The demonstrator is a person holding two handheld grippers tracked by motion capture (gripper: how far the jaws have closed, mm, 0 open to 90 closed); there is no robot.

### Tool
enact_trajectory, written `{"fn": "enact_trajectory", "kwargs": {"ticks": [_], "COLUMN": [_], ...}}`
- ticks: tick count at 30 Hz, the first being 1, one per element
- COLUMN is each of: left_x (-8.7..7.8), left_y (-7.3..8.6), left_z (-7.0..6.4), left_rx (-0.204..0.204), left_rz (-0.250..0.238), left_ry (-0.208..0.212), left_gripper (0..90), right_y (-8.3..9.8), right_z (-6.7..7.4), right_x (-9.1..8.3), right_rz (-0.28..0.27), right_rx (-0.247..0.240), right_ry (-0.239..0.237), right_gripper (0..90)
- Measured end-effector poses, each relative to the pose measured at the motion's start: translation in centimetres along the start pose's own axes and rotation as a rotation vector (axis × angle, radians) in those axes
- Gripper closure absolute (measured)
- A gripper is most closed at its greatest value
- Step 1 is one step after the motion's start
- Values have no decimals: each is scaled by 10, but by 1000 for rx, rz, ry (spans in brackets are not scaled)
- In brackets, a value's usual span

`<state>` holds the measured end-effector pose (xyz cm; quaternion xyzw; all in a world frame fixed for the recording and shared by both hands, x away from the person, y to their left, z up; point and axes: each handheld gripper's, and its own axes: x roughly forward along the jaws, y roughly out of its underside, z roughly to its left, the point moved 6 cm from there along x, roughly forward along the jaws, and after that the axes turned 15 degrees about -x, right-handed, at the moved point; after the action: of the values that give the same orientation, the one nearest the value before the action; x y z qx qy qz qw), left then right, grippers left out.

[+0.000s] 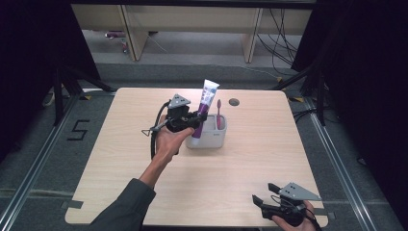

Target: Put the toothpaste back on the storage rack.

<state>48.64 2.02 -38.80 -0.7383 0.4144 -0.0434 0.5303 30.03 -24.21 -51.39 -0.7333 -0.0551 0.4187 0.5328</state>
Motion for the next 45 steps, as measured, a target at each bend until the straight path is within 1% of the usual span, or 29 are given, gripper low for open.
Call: {"fn": "enact_trajectory", "kwargs": {"ticks": [3,4,5,6,7,8,9,11,12,16,18,19,20,22,24,25,28,29,30,31,34,37,38,39,40,43,45], "left_x": [4,5,6,7,9,10,11,14,15,21,24,25,26,29,32,33,37,39,41,42,47,52,53,54,55,58,60], "left_y": [-3,-5,-6,-7,-8,-9,-10,-11,-11,-16,-19,-20,-22,-25,-27,-27,-28,-28,-28,-28,-27,-26,-25,-25,-25,-24,-23], "left_z": [2,2,3,3,4,4,5,7,7,9,8,7,7,7,8,8,10,11,13,14,16,17,18,18,17,18,20], "left_rx": [-9,-11,-13,-11,-16,-19,-26,-24,-25,-34,-36,-33,-31,-35,-36,-28,-28,-30,-29,-26,-31,-27,-32,-27,-24,-26,-25], "left_rz": [-14,-15,-17,-24,-28,-32,-36,-37,-37,-55,-64,-66,-70,-87,-94,-93,-94,-94,-92,-93,-99,-99,-102,-105,-106,-112,-113], "left_ry": [-4,-5,-5,-13,-10,-10,-10,-15,-19,-24,-28,-27,-28,-25,-29,-33,-34,-35,-42,-47,-46,-56,-56,-54,-54,-51,-59], "left_gripper": [755,756,755,755,755,755,755,755,755,756,755,755,755,755,755,755,755,755,755,755,755,754,754,754,754,754,753], "right_y": [1,0,0,0,1,1,1,0,1,1,1,1,1,1,1,1,1,1,1,1,0,1,1,1,1,0,0], "right_z": [1,1,0,-1,-1,-1,-3,-3,0,-1,-1,-2,0,-1,0,-1,-1,-2,0,-2,-2,-2,-2,-1,-3,-2,-2], "right_x": [-1,0,0,0,0,0,0,1,0,1,0,1,1,0,0,0,0,1,0,1,1,1,1,1,1,1,1], "right_rz": [10,4,-2,-2,1,3,-5,-11,0,1,1,-6,-4,1,0,-3,-4,-6,-2,-6,-6,-7,-7,-6,-10,-14,-14], "right_rx": [7,6,0,-7,-11,-5,-29,-27,3,-12,-5,-25,-4,-5,-7,-8,-7,-24,-5,-25,-25,-24,-23,-12,-29,-28,-27], "right_ry": [2,8,-4,0,5,6,12,12,0,8,3,10,2,2,2,10,7,6,-1,4,2,2,2,-1,4,2,1], "right_gripper": [259,259,259,259,259,259,260,259,259,259,259,259,259,259,259,259,259,259,259,259,259,259,259,259,259,259,259]}}
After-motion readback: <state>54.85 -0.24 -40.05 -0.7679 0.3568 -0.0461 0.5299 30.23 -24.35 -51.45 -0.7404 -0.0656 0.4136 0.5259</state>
